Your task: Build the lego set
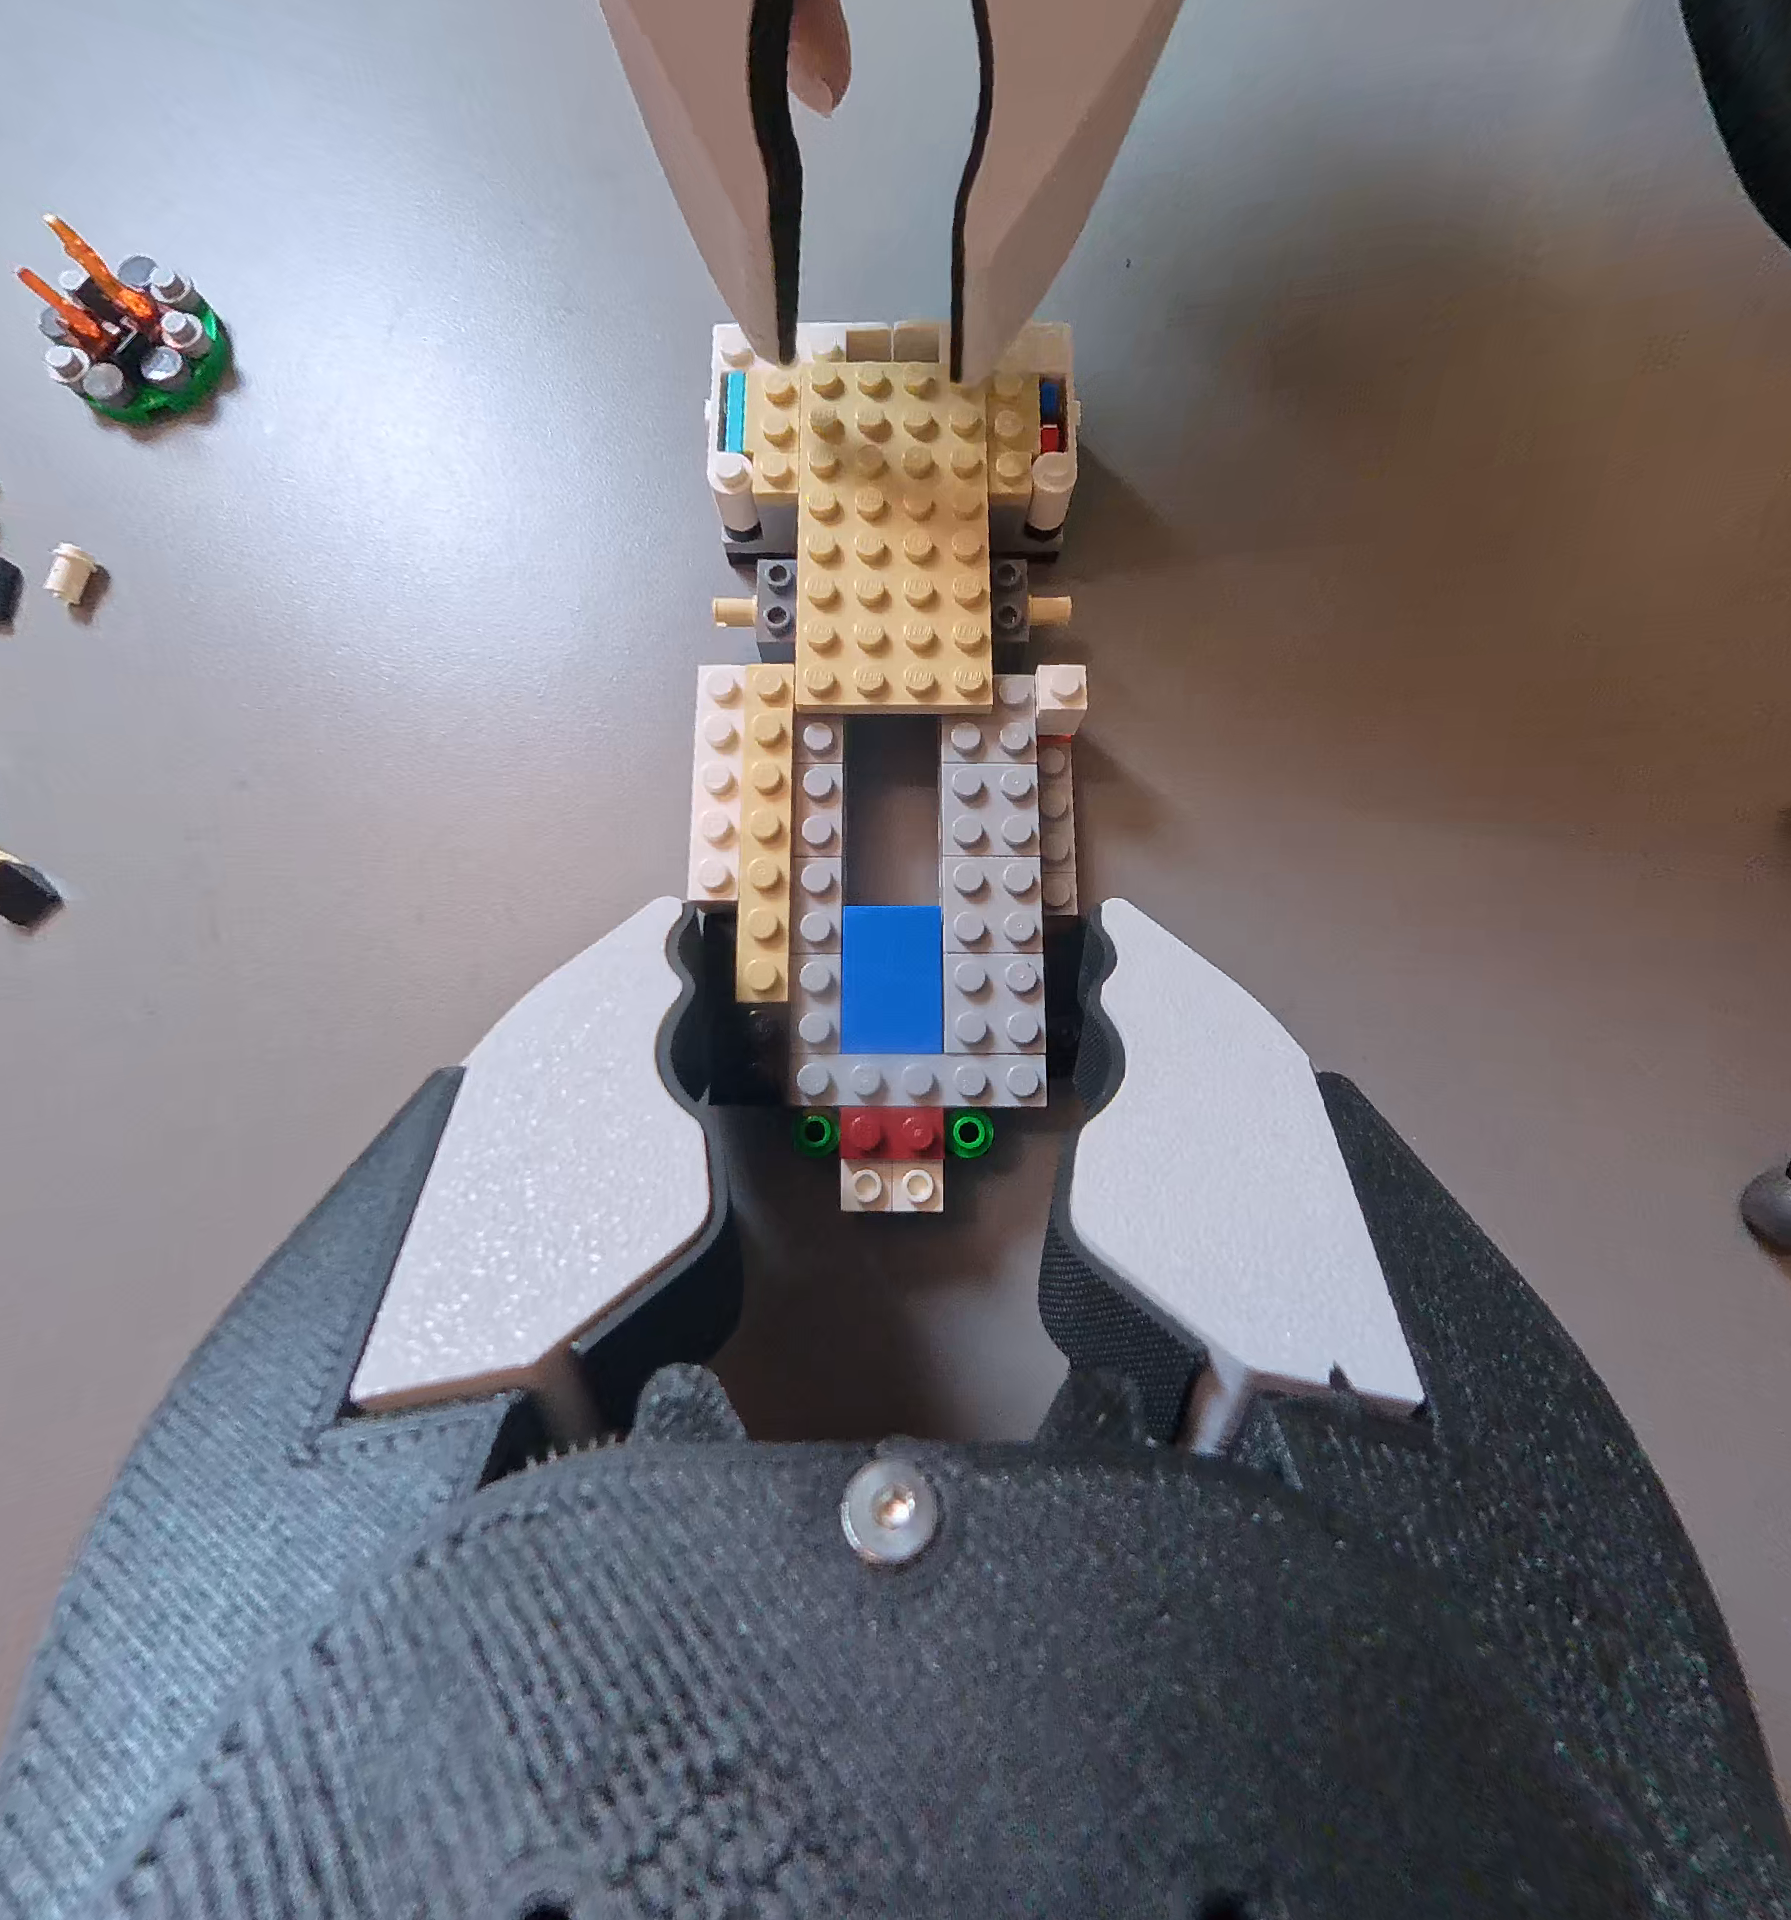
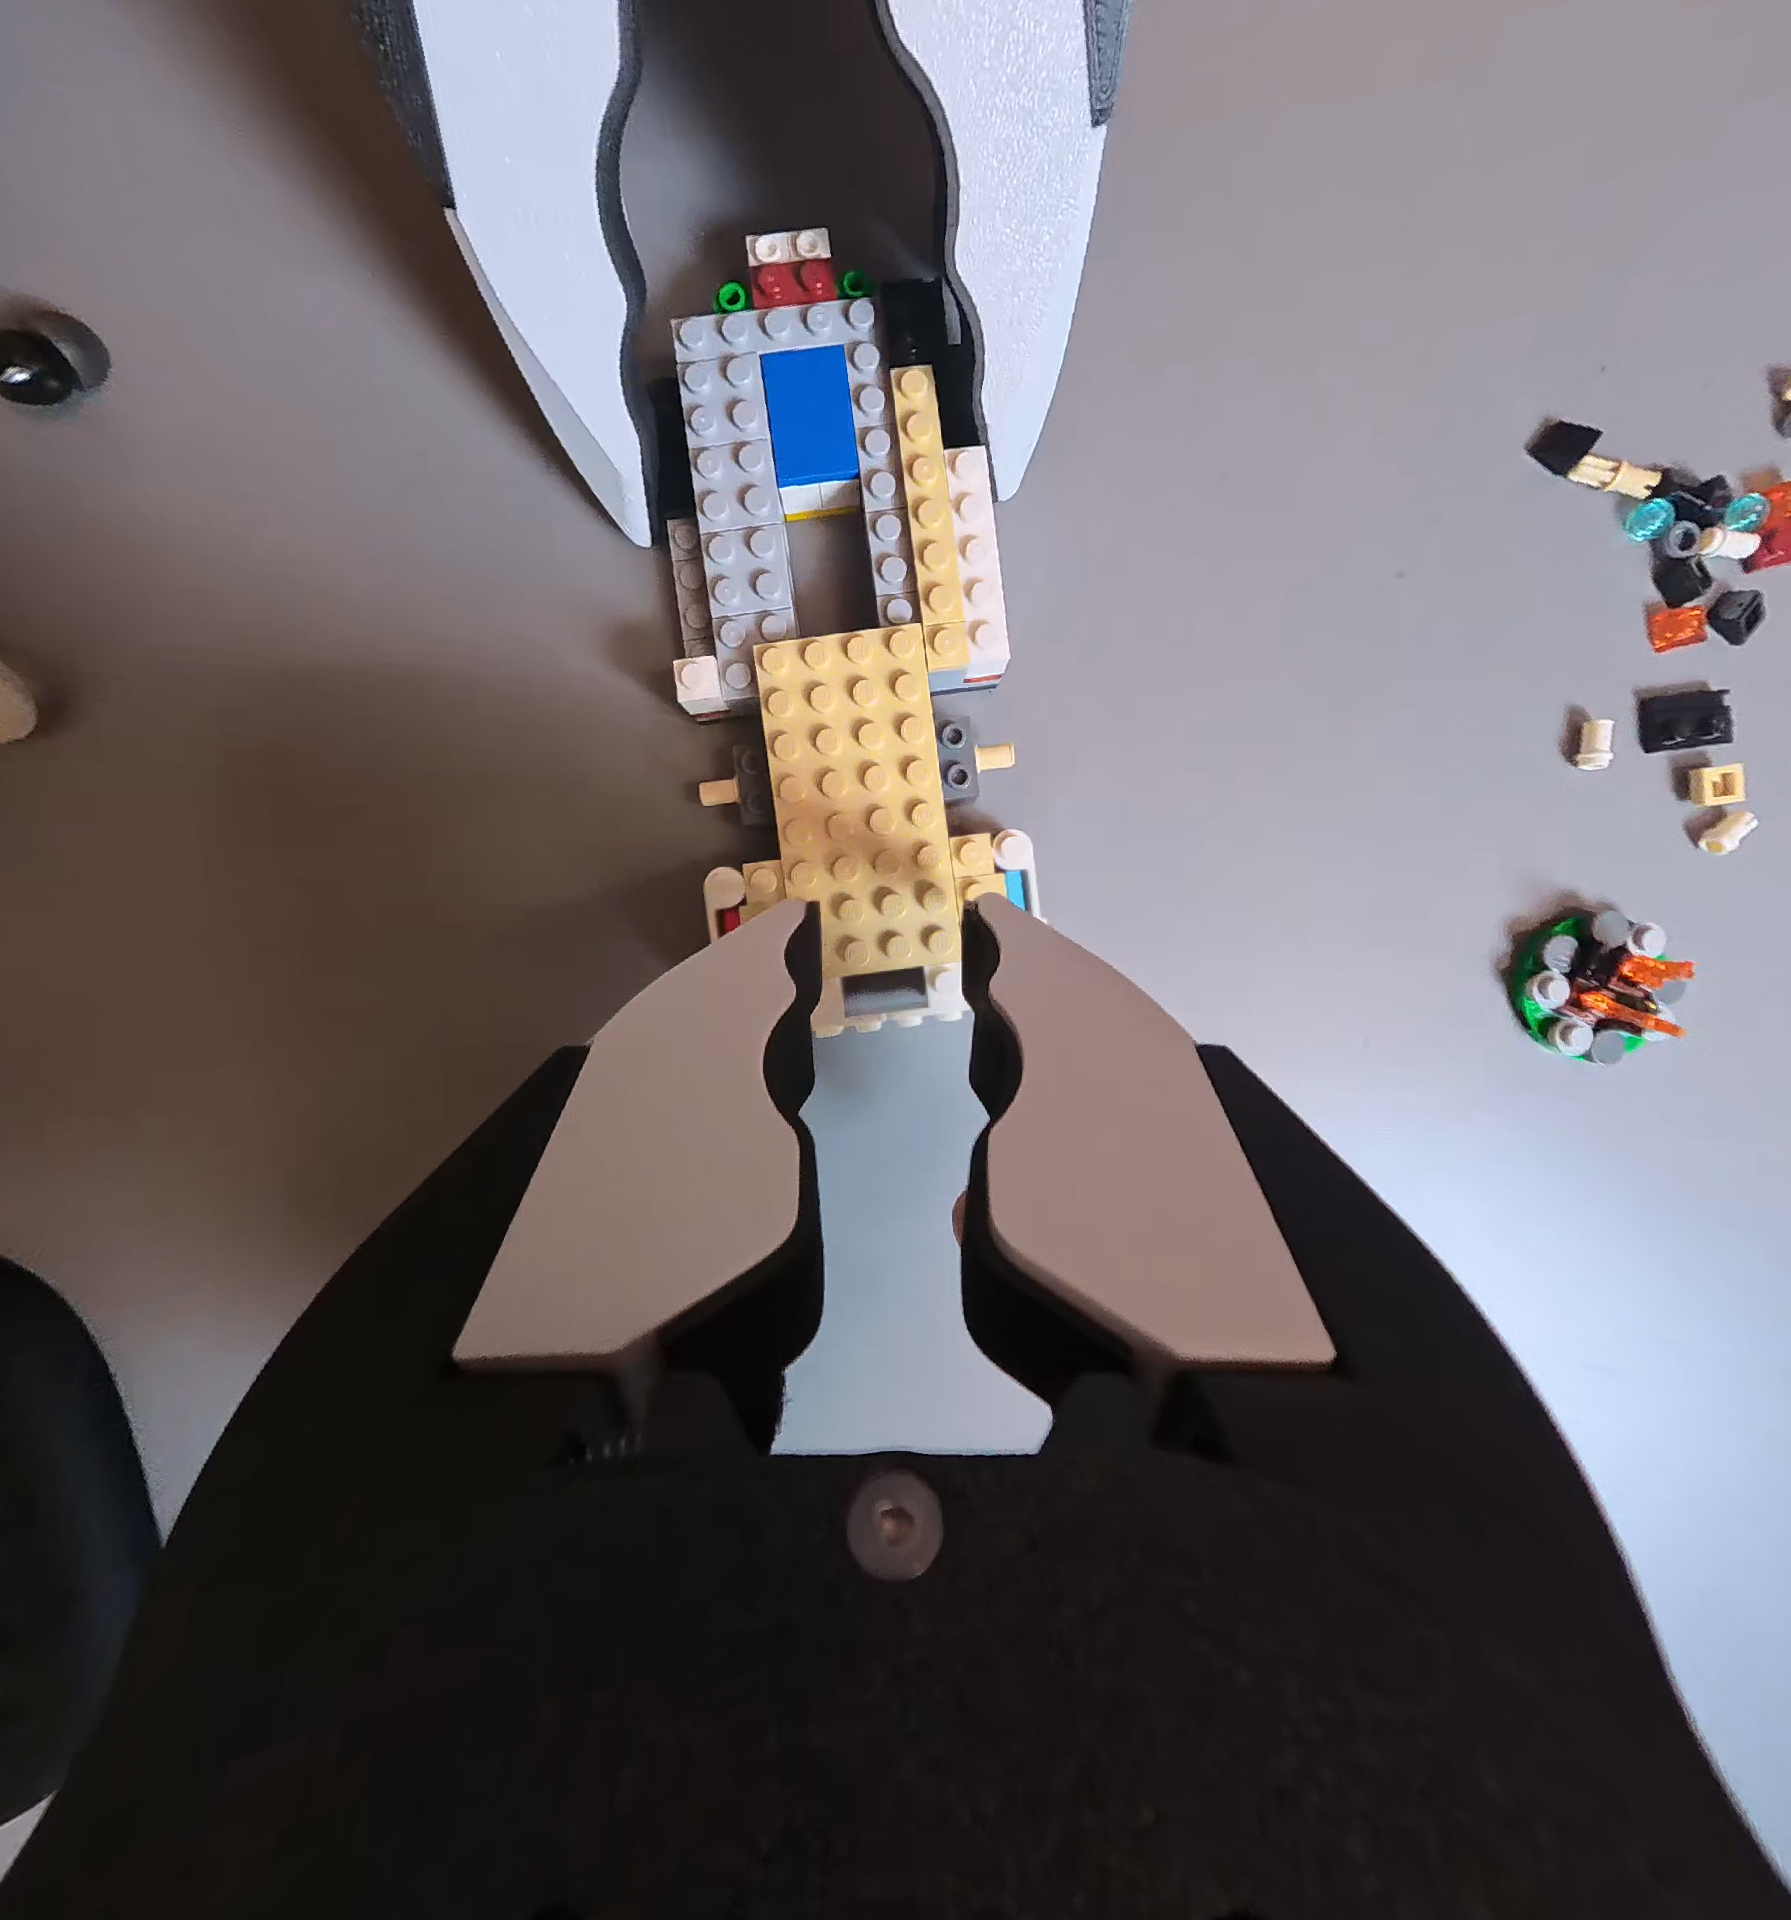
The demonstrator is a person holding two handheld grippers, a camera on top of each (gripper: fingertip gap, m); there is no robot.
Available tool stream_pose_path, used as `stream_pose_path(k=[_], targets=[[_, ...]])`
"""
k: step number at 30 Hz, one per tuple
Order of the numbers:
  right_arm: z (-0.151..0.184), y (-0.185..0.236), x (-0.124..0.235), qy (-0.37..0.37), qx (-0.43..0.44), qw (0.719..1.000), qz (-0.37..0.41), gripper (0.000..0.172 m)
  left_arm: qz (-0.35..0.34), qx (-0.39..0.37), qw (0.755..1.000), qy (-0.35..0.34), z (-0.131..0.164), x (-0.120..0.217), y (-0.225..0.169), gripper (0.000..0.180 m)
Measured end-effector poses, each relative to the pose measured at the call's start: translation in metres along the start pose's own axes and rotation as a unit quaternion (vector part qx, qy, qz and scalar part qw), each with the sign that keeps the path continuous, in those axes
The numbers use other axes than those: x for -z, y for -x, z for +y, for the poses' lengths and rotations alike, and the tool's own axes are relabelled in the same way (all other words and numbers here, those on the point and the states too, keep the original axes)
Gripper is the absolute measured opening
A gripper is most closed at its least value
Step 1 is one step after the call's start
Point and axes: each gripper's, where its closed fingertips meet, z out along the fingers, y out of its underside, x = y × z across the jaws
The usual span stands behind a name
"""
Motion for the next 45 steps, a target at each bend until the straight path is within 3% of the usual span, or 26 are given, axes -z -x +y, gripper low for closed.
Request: stream_pose_path(k=[14, 20, 23, 26, 28, 30, 34, 40, 45], targets=[[-0.001, 0.002, -0.007, 0.011, -0.012, 1.000, -0.010, 0.022, -0.008, -0.011, 1.000, 0.004, -0.001, 0.001, 0.000, 0.069], [-0.003, -0.004, 0.014, -0.068, -0.110, 0.992, 0.006, 0.035, -0.019, -0.030, 0.999, -0.002, -0.001, 0.002, 0.001, 0.069], [0.008, -0.008, 0.020, -0.125, -0.224, 0.967, 0.003, 0.039, -0.024, -0.037, 0.999, -0.011, 0.000, 0.004, 0.001, 0.069], [0.014, -0.001, 0.014, -0.182, -0.366, 0.911, -0.062, 0.048, -0.036, -0.056, 0.997, -0.028, -0.001, 0.007, -0.001, 0.069], [0.014, 0.002, 0.009, -0.204, -0.408, 0.885, -0.094, 0.051, -0.046, -0.074, 0.995, -0.039, -0.001, 0.009, -0.004, 0.069], [0.009, 0.003, 0.008, -0.214, -0.415, 0.877, -0.116, 0.050, -0.057, -0.087, 0.993, -0.050, -0.001, 0.011, -0.006, 0.069], [0.002, 0.009, 0.001, -0.183, -0.380, 0.896, -0.138, 0.050, -0.080, -0.112, 0.988, -0.073, -0.002, 0.016, -0.010, 0.069], [-0.005, 0.014, -0.007, -0.140, -0.355, 0.904, -0.195, 0.043, -0.117, -0.158, 0.976, -0.097, -0.004, 0.023, -0.008, 0.069], [-0.008, 0.011, -0.005, -0.157, -0.349, 0.895, -0.230, 0.034, -0.141, -0.184, 0.967, -0.106, -0.005, 0.028, -0.007, 0.069]])
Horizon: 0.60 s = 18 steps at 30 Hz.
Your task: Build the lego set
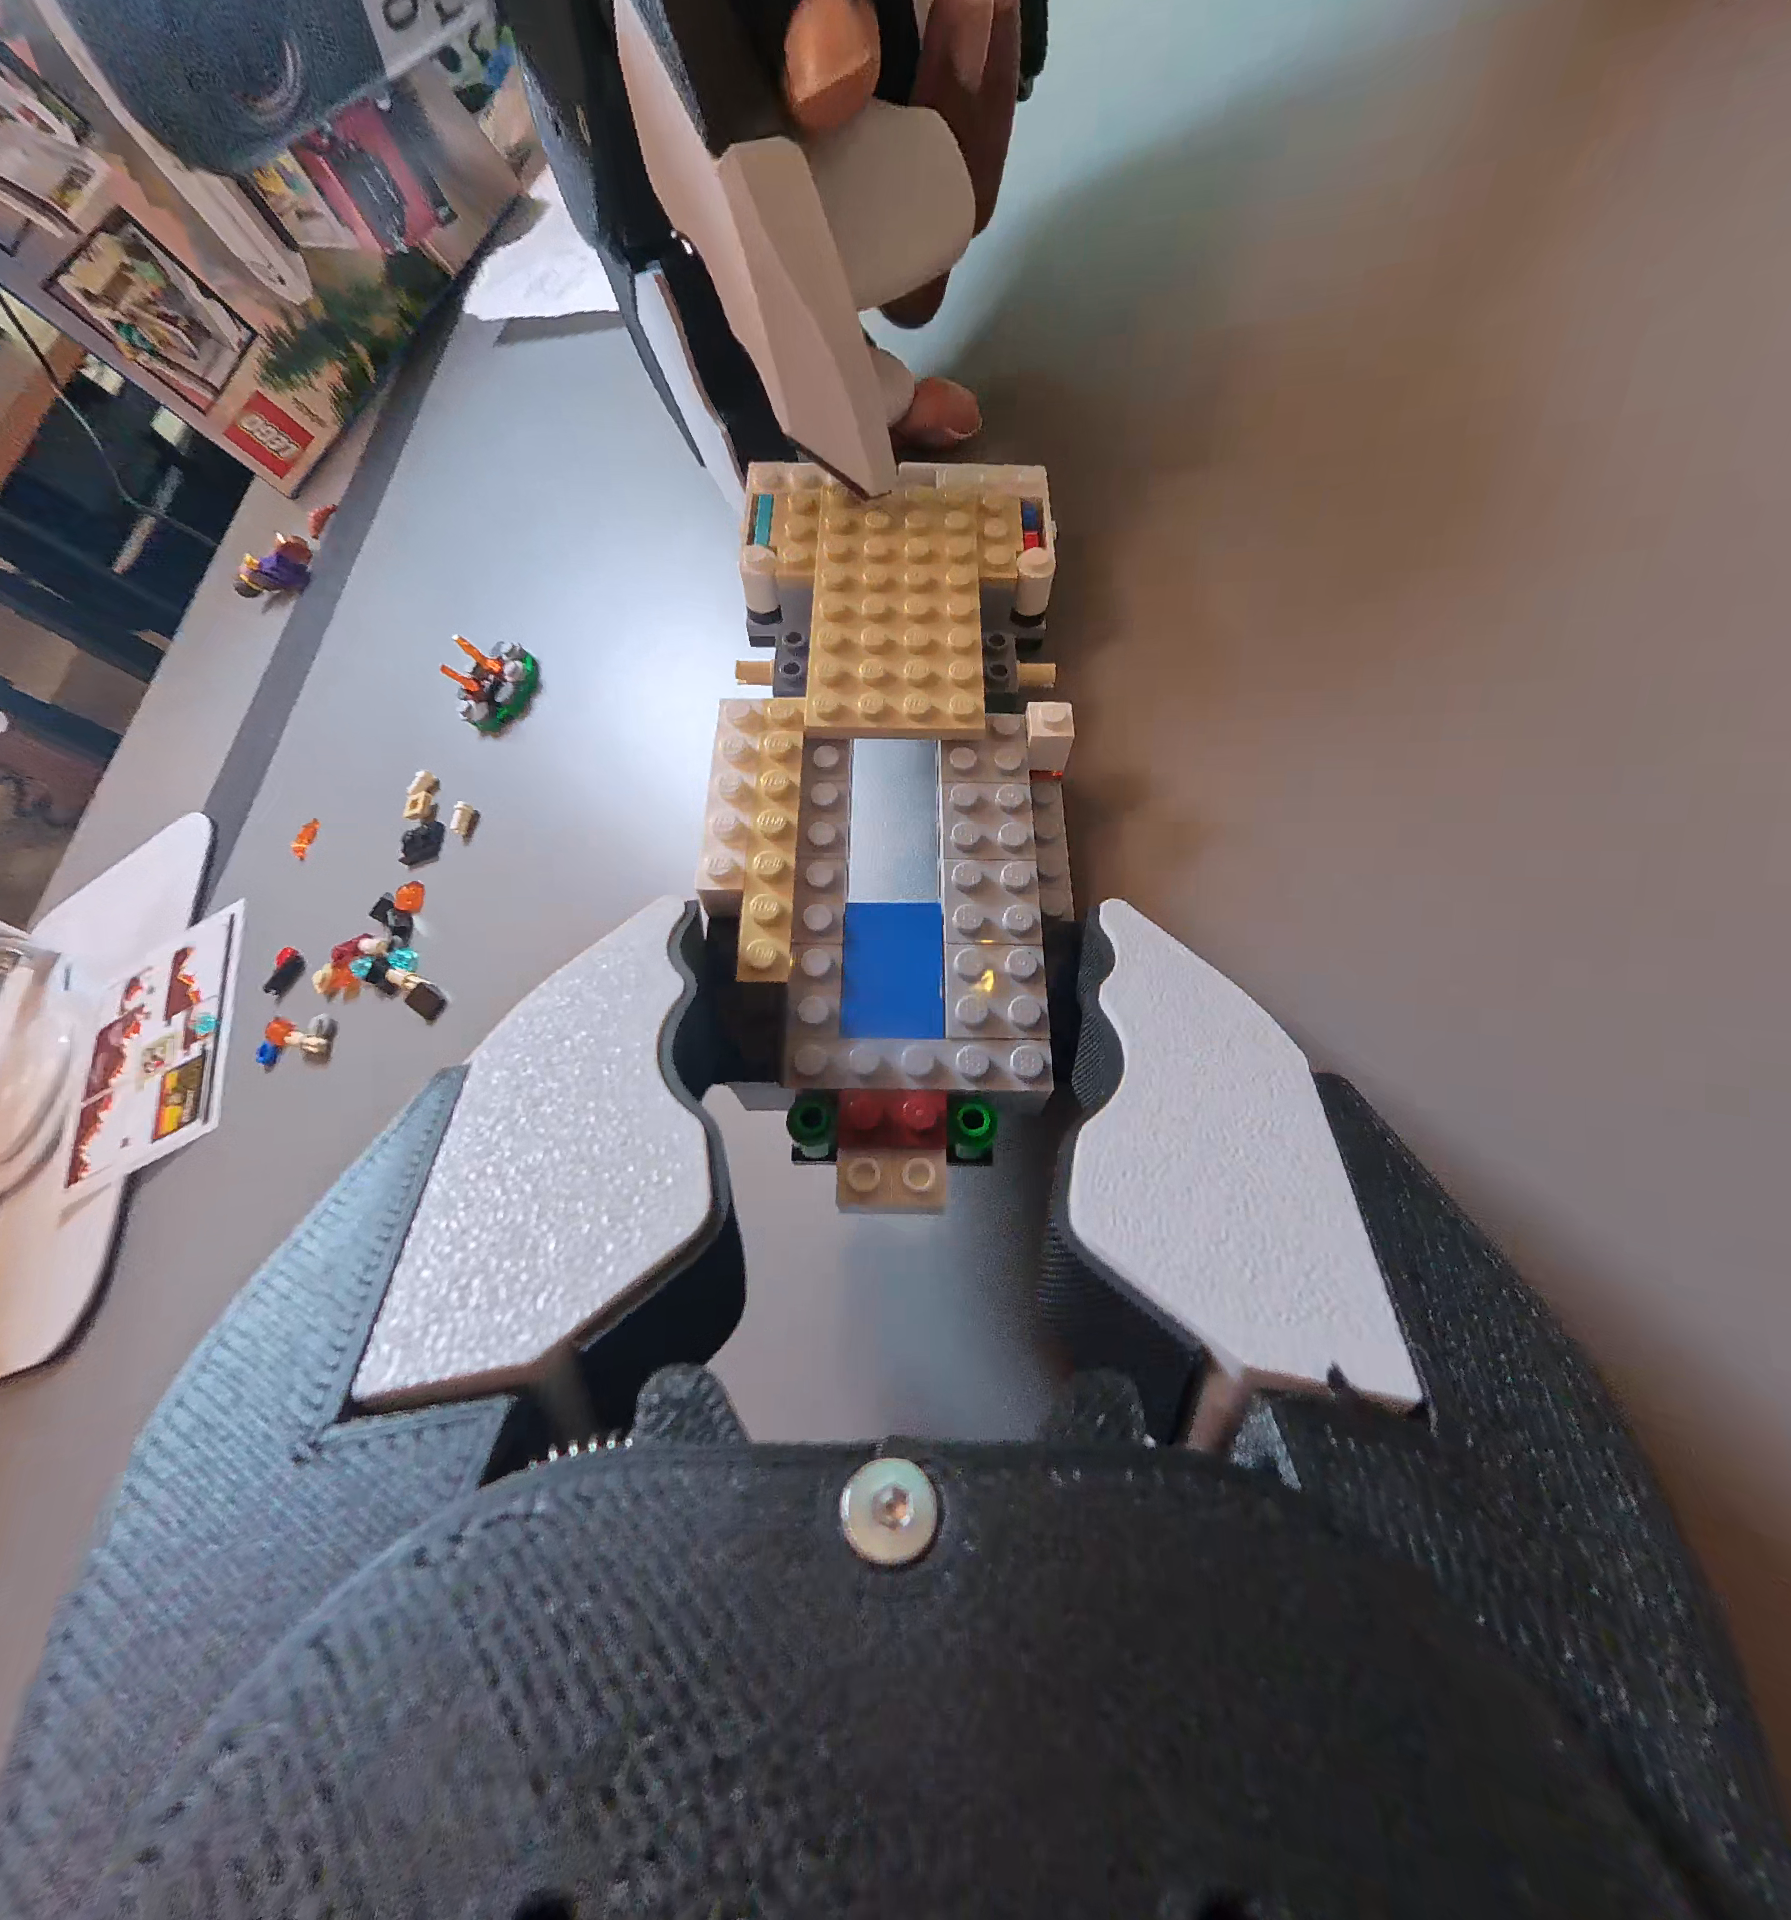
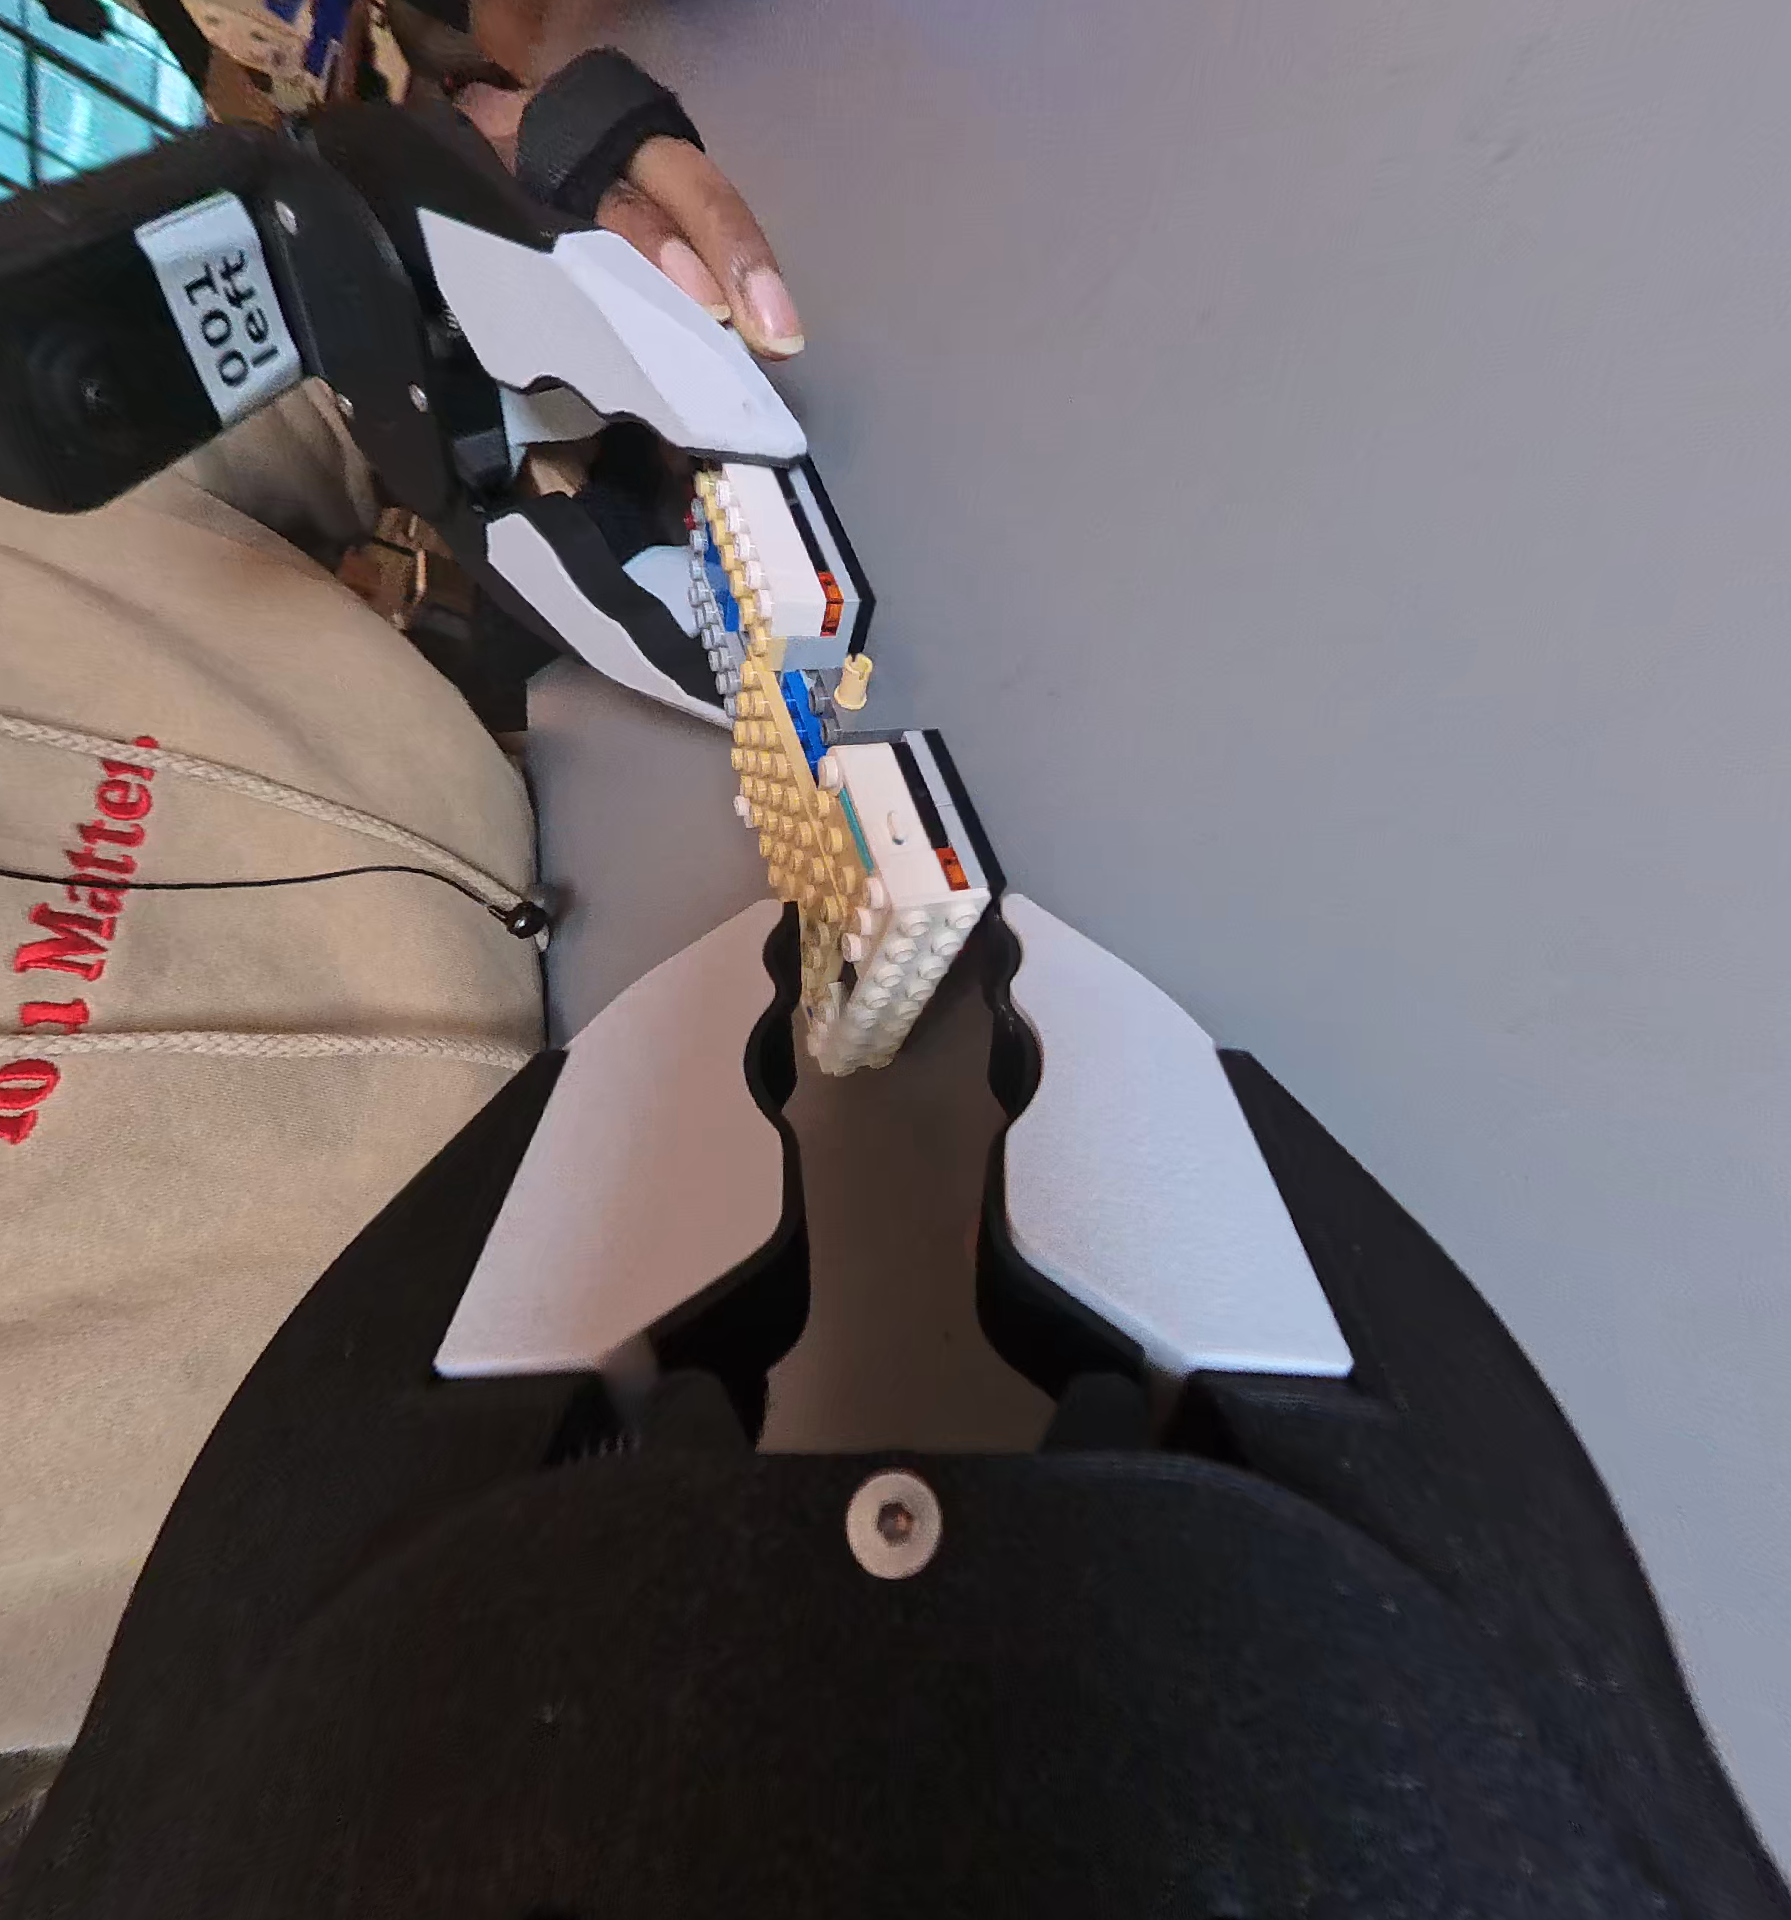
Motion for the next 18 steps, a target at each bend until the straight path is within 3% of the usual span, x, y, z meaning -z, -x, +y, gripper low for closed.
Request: stream_pose_path(k=[7, 13, 18], targets=[[-0.002, -0.002, 0.001, 0.013, 0.032, 0.999, -0.001, 0.035, -0.015, -0.023, 1.000, -0.015, -0.005, 0.003, 0.001, 0.069], [0.004, 0.001, -0.002, 0.101, 0.075, 0.992, -0.029, 0.043, -0.014, -0.045, 0.999, -0.018, -0.005, 0.001, -0.001, 0.069], [0.009, 0.007, -0.009, 0.162, 0.103, 0.979, -0.064, 0.036, -0.018, -0.052, 0.998, -0.017, -0.004, 0.002, -0.001, 0.069]])
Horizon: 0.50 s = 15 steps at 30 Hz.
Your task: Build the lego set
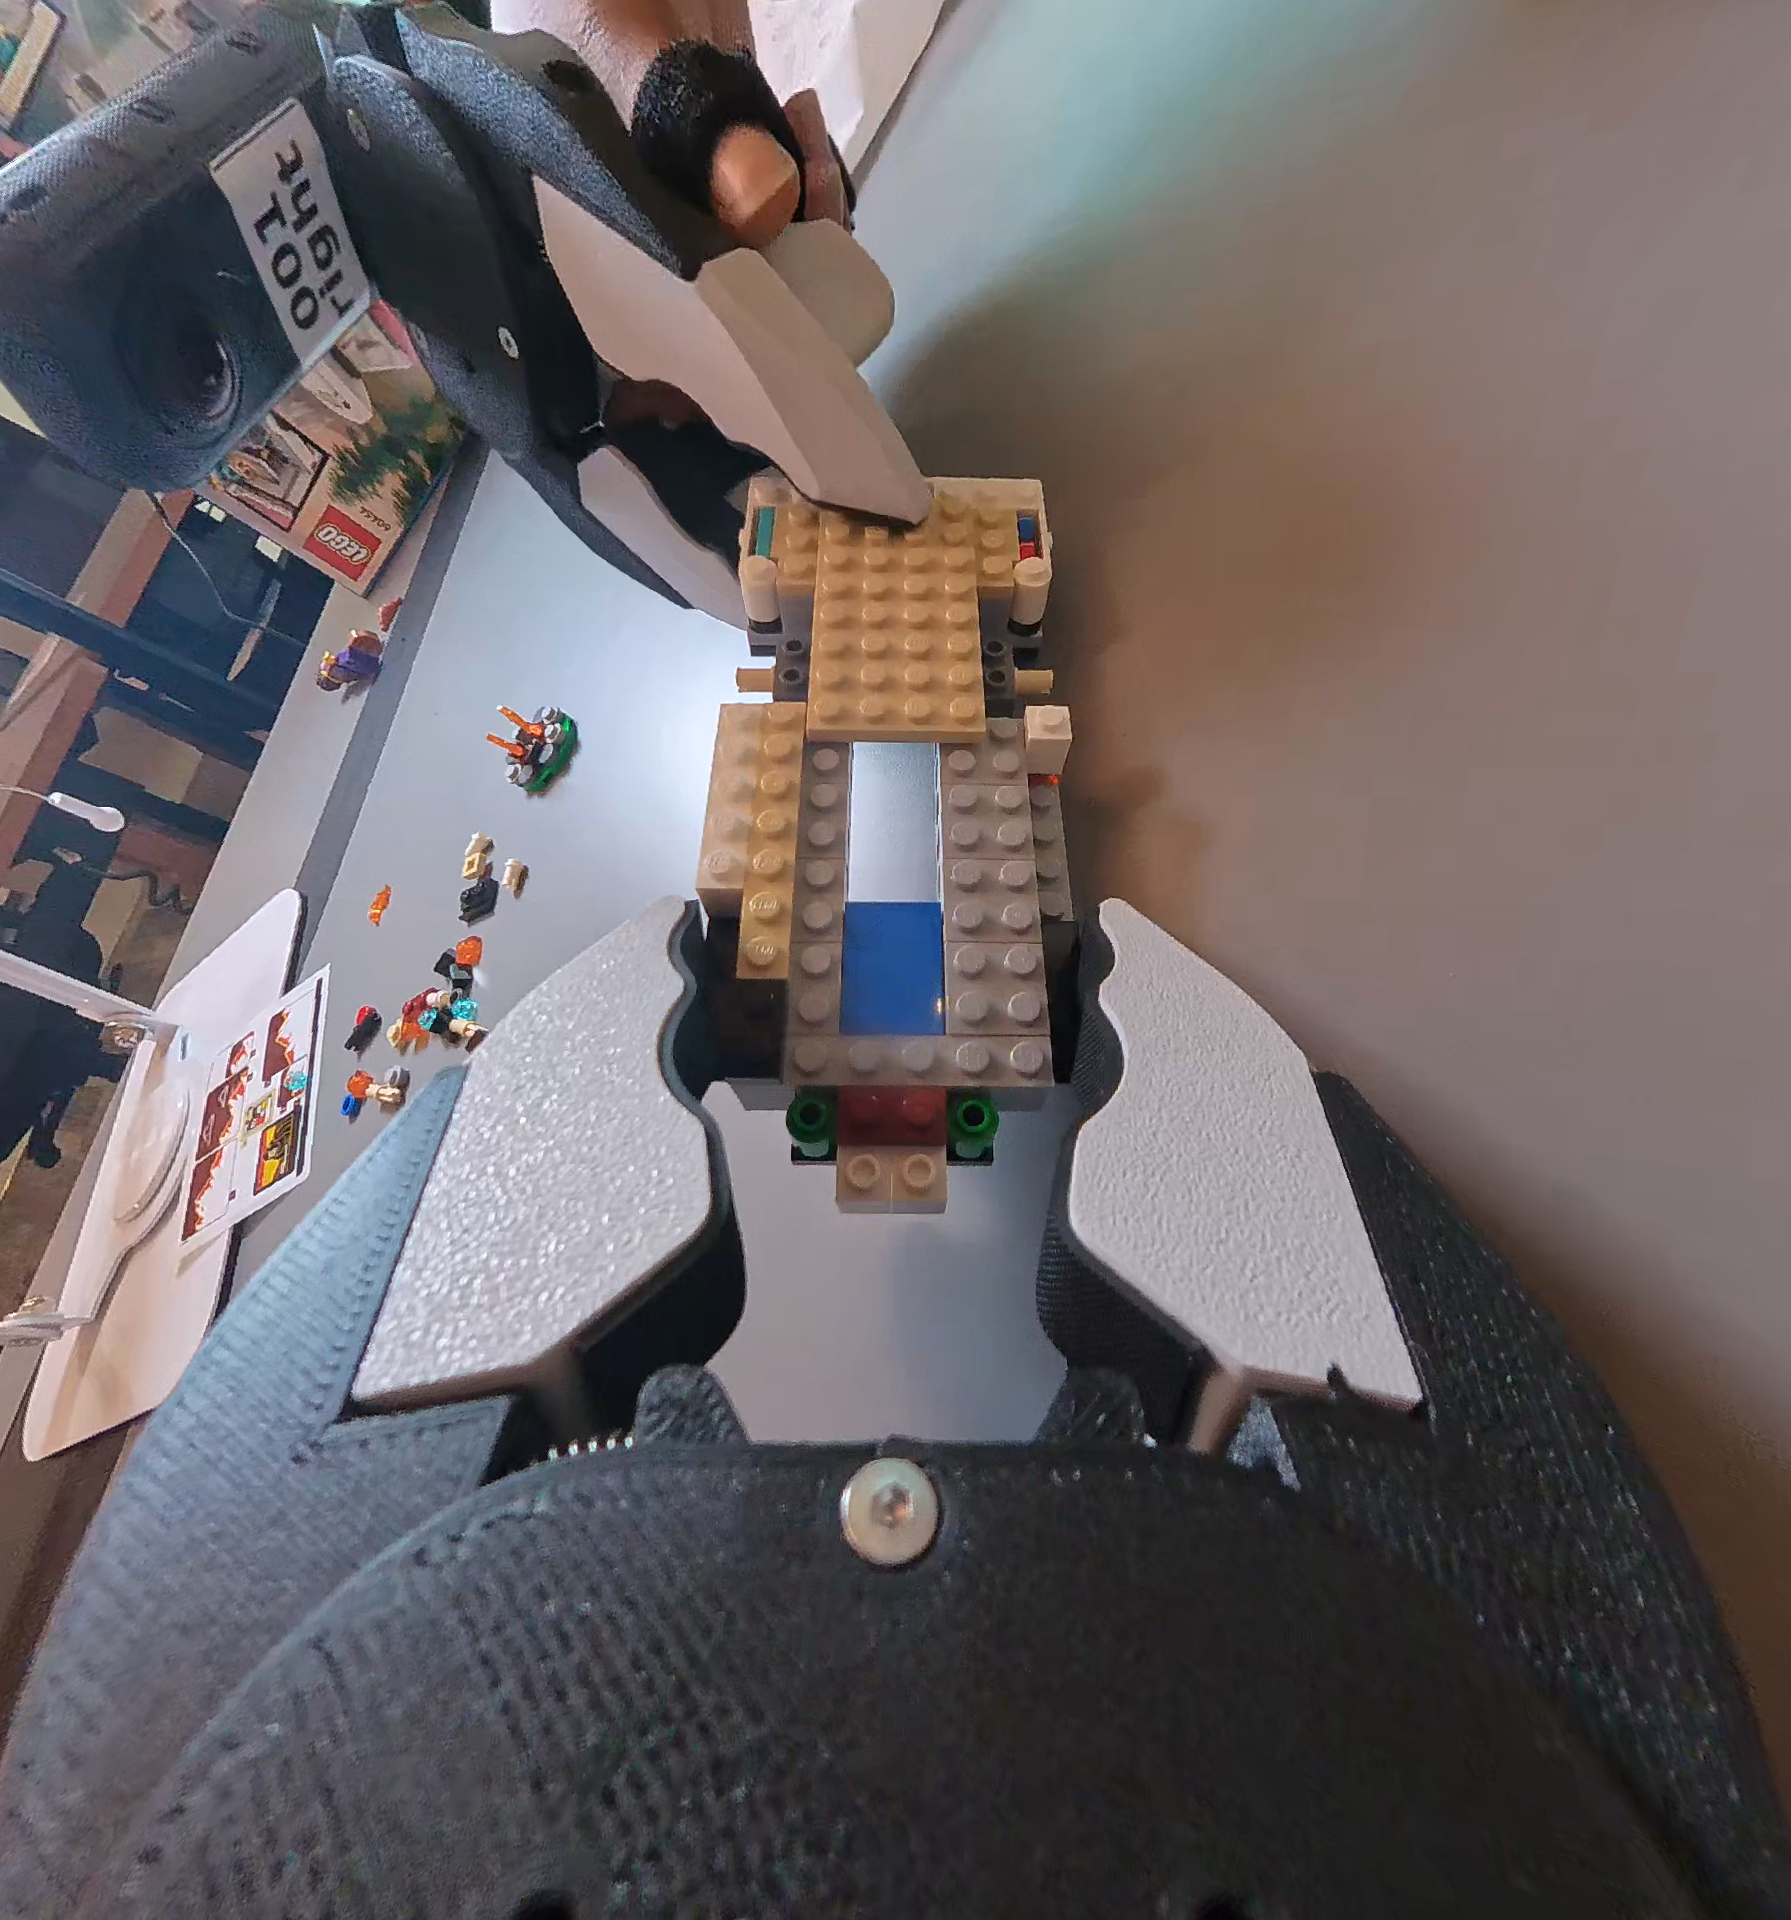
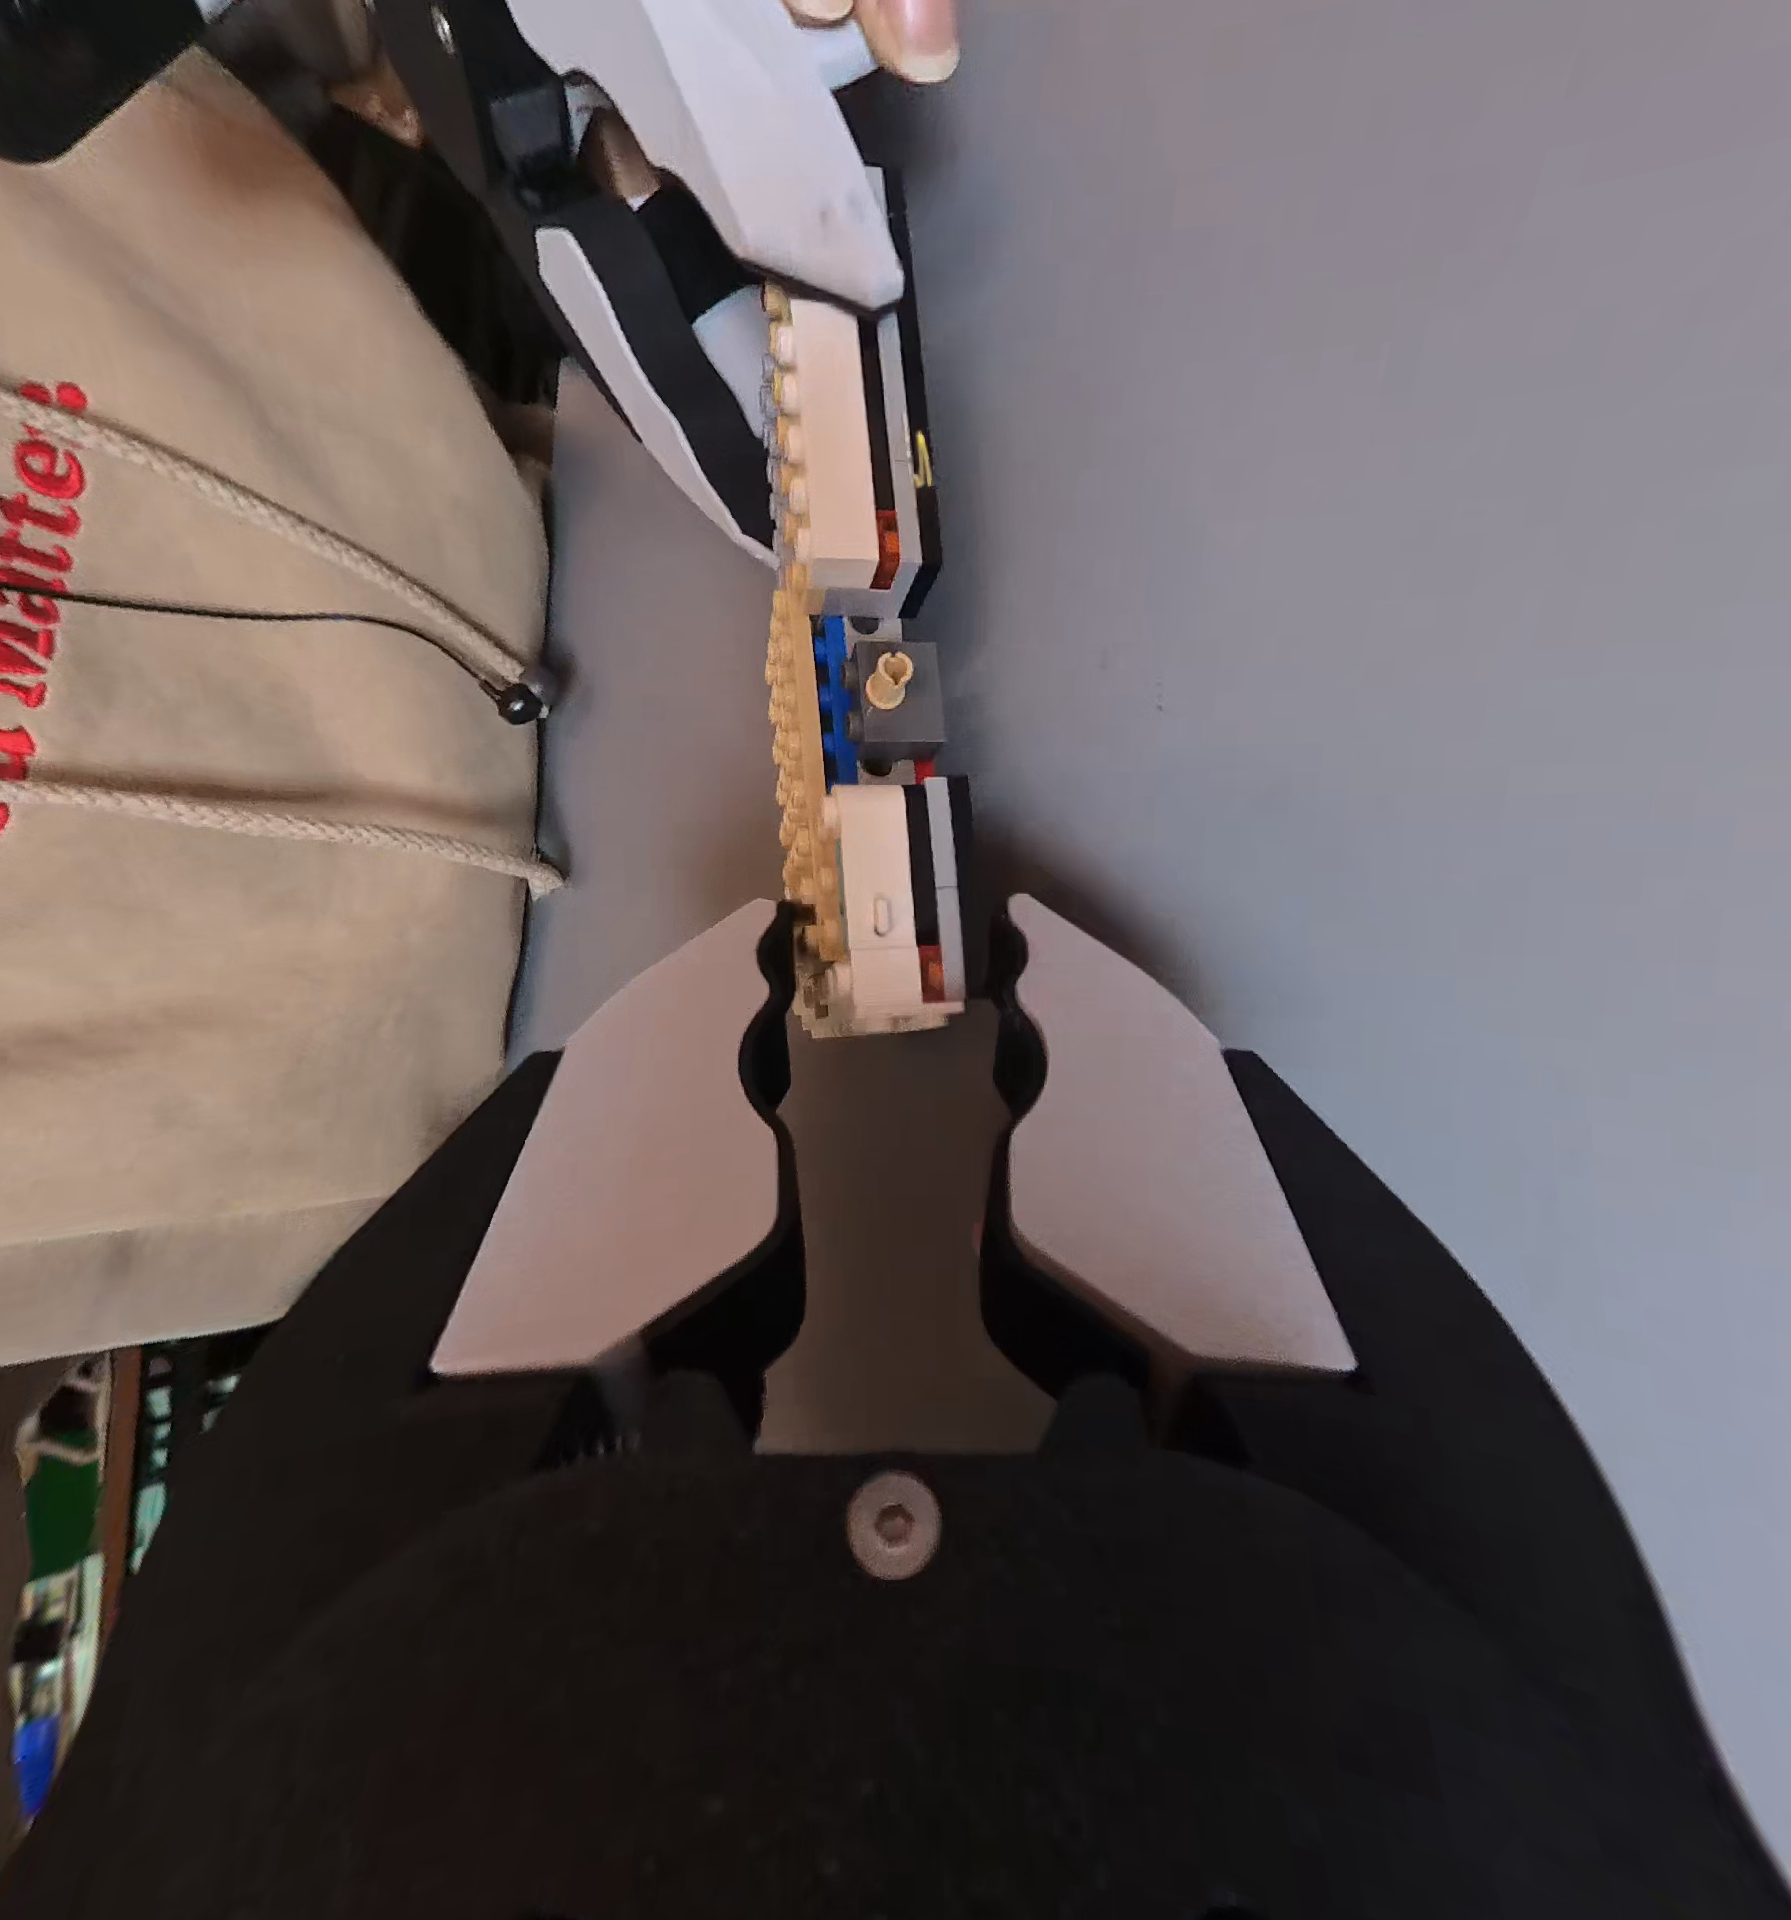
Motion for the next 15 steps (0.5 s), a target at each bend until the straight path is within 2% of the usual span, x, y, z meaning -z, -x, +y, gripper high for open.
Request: stream_pose_path(k=[8, 10, 13, 15], targets=[[-0.003, 0.005, -0.003, -0.029, 0.005, 0.999, -0.032, 0.027, 0.001, -0.008, 1.000, 0.005, 0.002, 0.002, 0.000, 0.069], [-0.003, 0.005, -0.003, -0.028, 0.007, 0.999, -0.025, 0.026, 0.025, 0.013, 1.000, 0.008, 0.004, 0.002, -0.002, 0.069], [-0.004, 0.005, 0.000, -0.022, 0.025, 0.999, 0.006, 0.026, 0.093, 0.094, 0.991, 0.004, 0.008, 0.009, -0.006, 0.085], [-0.004, 0.007, 0.000, -0.014, 0.044, 0.998, 0.032, 0.026, 0.149, 0.215, 0.965, -0.021, -0.001, 0.019, 0.001, 0.083]])
